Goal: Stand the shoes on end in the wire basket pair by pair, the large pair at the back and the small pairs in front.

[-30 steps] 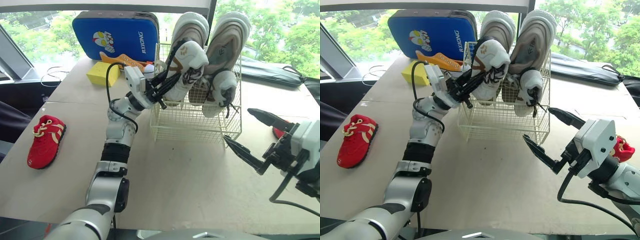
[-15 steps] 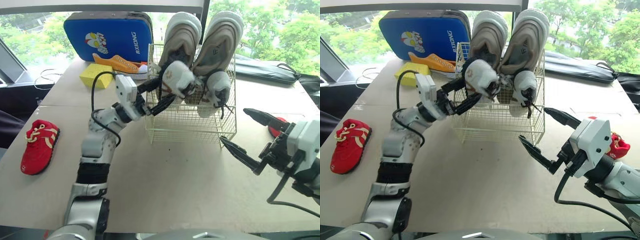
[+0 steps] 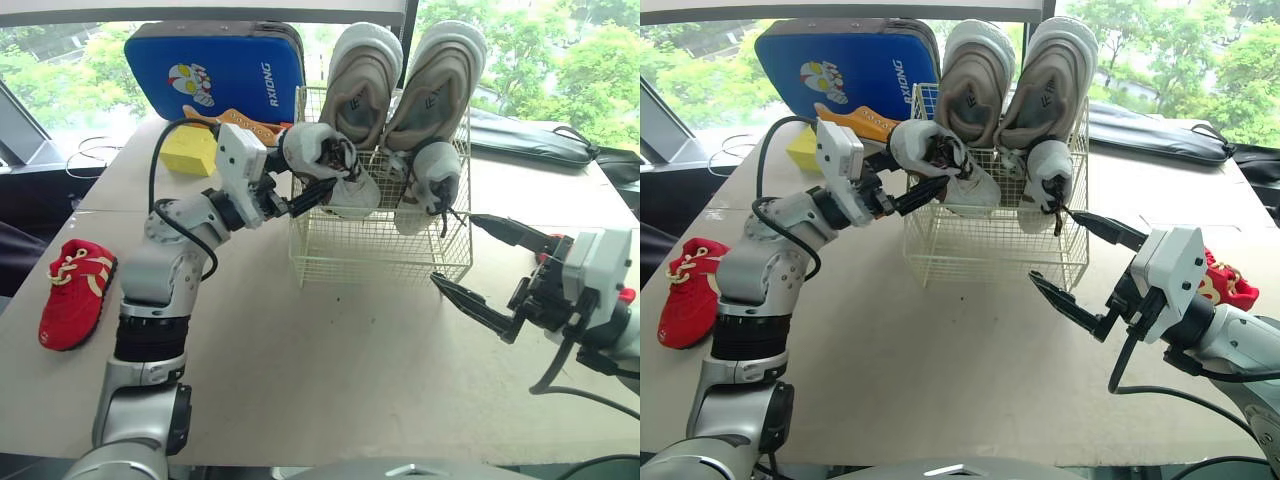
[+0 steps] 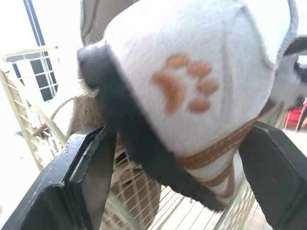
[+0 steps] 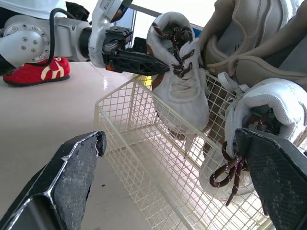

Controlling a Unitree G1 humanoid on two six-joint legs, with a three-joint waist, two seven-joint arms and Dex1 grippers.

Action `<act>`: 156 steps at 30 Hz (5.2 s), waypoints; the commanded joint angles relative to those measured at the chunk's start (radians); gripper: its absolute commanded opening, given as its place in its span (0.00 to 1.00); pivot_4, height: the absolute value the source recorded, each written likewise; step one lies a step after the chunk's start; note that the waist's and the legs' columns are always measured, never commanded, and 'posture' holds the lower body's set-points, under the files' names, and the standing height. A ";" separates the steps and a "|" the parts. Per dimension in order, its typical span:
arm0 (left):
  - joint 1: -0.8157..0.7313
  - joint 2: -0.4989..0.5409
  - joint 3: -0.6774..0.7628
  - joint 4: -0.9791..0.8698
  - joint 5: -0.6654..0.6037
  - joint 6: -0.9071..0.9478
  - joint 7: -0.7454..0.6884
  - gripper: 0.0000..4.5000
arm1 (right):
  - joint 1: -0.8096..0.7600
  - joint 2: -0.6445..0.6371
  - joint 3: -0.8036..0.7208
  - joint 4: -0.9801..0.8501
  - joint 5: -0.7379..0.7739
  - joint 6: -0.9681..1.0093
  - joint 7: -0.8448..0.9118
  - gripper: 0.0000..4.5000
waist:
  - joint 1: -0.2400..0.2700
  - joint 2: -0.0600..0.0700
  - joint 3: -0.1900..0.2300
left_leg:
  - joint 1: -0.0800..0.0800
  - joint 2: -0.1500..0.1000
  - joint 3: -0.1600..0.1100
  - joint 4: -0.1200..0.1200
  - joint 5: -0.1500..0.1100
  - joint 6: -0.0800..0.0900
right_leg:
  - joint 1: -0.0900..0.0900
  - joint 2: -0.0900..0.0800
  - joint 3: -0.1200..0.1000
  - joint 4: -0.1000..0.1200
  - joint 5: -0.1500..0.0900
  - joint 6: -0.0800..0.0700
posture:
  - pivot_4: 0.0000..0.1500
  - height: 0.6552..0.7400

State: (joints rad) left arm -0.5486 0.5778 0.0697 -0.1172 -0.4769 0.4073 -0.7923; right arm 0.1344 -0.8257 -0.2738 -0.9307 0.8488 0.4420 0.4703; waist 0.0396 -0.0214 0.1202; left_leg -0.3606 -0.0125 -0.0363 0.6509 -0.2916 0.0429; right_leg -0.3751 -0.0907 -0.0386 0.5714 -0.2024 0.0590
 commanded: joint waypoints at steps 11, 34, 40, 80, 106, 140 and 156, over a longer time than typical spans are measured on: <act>-0.334 0.149 -0.111 0.346 0.027 -0.197 -0.625 0.51 | -0.035 0.017 -0.007 -0.004 -0.005 0.021 0.014 1.00 | -0.002 -0.004 0.003 | -0.002 0.000 0.001 0.000 0.001 -0.001 | -0.002 0.003 0.002 -0.001 0.001 -0.002 | 1.00 1.00; -0.818 0.055 -0.530 0.973 0.243 -0.481 -0.822 0.24 | 0.028 0.047 -0.023 -0.092 -0.012 0.053 -0.060 1.00 | -0.002 -0.011 0.004 | -0.002 0.000 0.001 0.001 0.000 0.001 | -0.001 0.003 0.004 0.001 -0.001 0.001 | 1.00 1.00; -0.817 0.093 -0.443 0.907 0.200 -0.381 -0.822 0.65 | 0.040 0.047 -0.028 -0.098 -0.005 0.054 -0.066 1.00 | -0.003 -0.010 0.004 | -0.002 0.000 0.001 0.000 0.000 0.001 | -0.002 0.003 0.004 0.001 0.001 -0.001 | 1.00 1.00; -0.075 0.076 -0.189 -0.342 -0.369 0.460 -0.323 0.85 | 0.243 -0.020 -0.410 0.367 -0.306 0.461 -0.137 1.00 | -0.023 -0.004 -0.004 | 0.002 -0.002 0.005 0.001 0.000 0.000 | -0.001 0.010 0.024 0.002 0.000 -0.001 | 1.00 1.00; -0.043 0.071 -0.104 -0.450 -0.443 0.495 -0.107 0.85 | -0.116 -0.068 -0.213 0.855 -0.409 0.499 0.004 1.00 | -0.026 -0.002 -0.003 | 0.002 -0.002 0.006 0.001 0.000 0.000 | 0.000 0.013 0.029 0.002 0.000 -0.001 | 1.00 1.00; -0.351 0.074 0.036 0.046 -0.903 0.960 0.052 0.86 | -0.018 -0.516 -0.628 0.662 -0.434 -0.359 0.982 0.00 | -0.026 -0.001 0.001 | 0.007 0.000 0.005 0.001 0.000 0.000 | 0.003 0.019 0.036 0.002 -0.001 0.002 | 1.00 1.00; -0.559 -0.021 -0.060 0.184 -0.823 1.108 -0.041 0.86 | -0.969 -0.353 0.246 0.581 -0.301 -0.377 0.870 0.00 | -0.025 -0.003 0.003 | 0.001 -0.002 0.004 0.000 0.003 -0.006 | -0.003 0.013 0.033 0.002 0.000 0.001 | 1.00 1.00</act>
State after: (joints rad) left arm -1.0906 0.5594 -0.0085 0.0884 -1.2959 1.5032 -0.8156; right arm -0.8094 -1.1795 -0.0283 -0.3604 0.5661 0.0669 1.3469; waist 0.0141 -0.0248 0.1235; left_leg -0.3602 -0.0153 -0.0325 0.6509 -0.2882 0.0368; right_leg -0.3780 -0.0779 -0.0060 0.5729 -0.2028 0.0599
